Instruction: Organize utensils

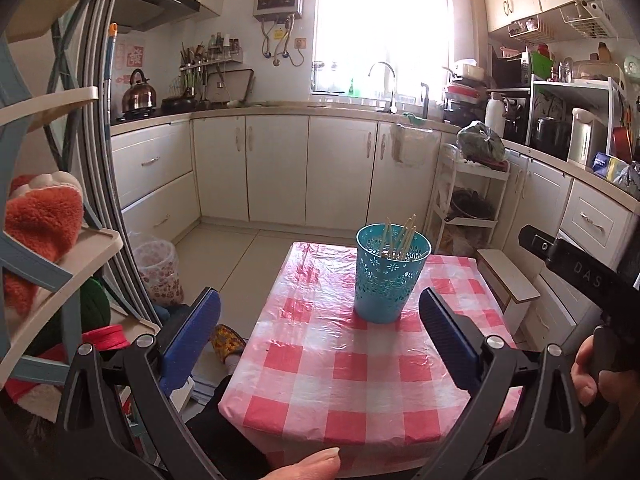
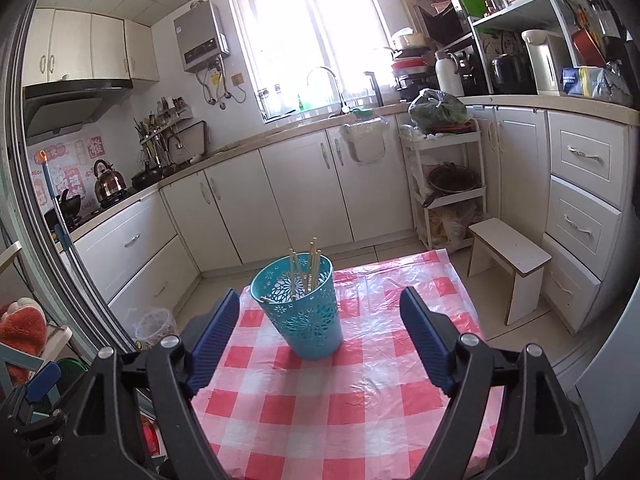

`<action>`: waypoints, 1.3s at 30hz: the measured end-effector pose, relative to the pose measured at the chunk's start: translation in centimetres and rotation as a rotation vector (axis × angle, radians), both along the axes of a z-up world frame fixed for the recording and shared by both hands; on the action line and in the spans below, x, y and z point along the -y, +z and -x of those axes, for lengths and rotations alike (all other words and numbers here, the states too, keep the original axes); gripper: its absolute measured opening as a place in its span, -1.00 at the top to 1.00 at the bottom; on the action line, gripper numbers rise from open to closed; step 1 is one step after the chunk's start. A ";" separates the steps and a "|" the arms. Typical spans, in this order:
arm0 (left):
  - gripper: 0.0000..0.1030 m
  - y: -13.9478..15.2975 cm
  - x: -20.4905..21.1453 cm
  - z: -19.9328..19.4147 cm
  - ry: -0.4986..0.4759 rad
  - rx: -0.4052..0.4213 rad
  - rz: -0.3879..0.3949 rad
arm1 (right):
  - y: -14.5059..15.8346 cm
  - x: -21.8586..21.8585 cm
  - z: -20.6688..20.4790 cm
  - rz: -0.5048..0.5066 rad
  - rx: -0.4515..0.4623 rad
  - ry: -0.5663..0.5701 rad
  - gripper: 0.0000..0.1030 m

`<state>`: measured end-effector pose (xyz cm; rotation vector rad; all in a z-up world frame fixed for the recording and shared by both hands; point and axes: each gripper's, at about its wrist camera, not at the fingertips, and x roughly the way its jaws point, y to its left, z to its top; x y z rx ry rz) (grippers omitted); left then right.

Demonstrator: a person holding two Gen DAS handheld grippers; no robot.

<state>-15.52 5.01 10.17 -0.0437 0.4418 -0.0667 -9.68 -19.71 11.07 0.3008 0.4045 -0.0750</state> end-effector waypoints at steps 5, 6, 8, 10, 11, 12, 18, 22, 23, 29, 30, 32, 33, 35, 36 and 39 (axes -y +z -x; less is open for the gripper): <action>-0.86 1.4 -0.3 2.6 0.010 0.043 -0.003 | 2.1 -0.9 2.9 0.015 0.065 0.016 -0.61; -0.86 1.6 -0.1 3.1 0.010 0.040 -0.008 | 2.4 -1.1 3.4 0.022 0.075 0.017 -0.64; -0.86 1.9 0.2 3.7 0.009 0.033 -0.031 | 2.9 -1.4 4.5 0.035 0.089 0.024 -0.66; -0.86 2.1 0.4 4.4 0.010 0.030 -0.055 | 3.0 -1.6 5.5 0.048 0.094 0.025 -0.68; -0.86 2.2 0.5 4.8 0.012 0.032 -0.066 | 3.0 -1.7 6.1 0.054 0.094 0.025 -0.69; -0.86 2.3 0.6 5.2 0.012 0.034 -0.075 | 3.0 -2.0 6.6 0.059 0.092 0.025 -0.69; -0.86 2.7 0.7 6.9 0.043 0.041 -0.111 | 2.9 -2.9 9.5 0.085 0.086 0.031 -0.70; -0.86 2.9 0.6 7.6 0.033 0.032 -0.104 | 2.9 -3.6 11.3 0.115 0.103 0.020 -0.73; -0.86 2.9 0.5 7.9 0.031 0.030 -0.104 | 3.1 -3.9 11.8 0.124 0.110 0.020 -0.75; -0.86 2.9 0.0 8.9 0.001 0.001 -0.076 | 3.4 -4.7 13.9 0.157 0.141 0.024 -0.80; -0.86 2.9 -0.1 9.0 0.000 0.001 -0.076 | 3.4 -4.6 14.1 0.154 0.142 0.024 -0.80; -0.86 3.0 -0.3 9.4 0.001 0.006 -0.076 | 3.3 -4.7 14.5 0.148 0.147 0.020 -0.80; -0.86 3.1 -0.3 9.6 0.001 0.008 -0.074 | 3.4 -4.8 14.7 0.150 0.152 0.019 -0.80; -0.86 3.4 -0.5 9.9 0.004 0.013 -0.071 | 3.7 -5.0 15.3 0.159 0.168 0.015 -0.80; -0.86 3.5 -0.6 10.1 0.005 0.017 -0.070 | 3.8 -5.1 15.6 0.163 0.178 0.014 -0.80; -0.86 3.8 -0.8 10.6 0.006 0.028 -0.070 | 4.1 -5.3 16.4 0.178 0.201 0.010 -0.82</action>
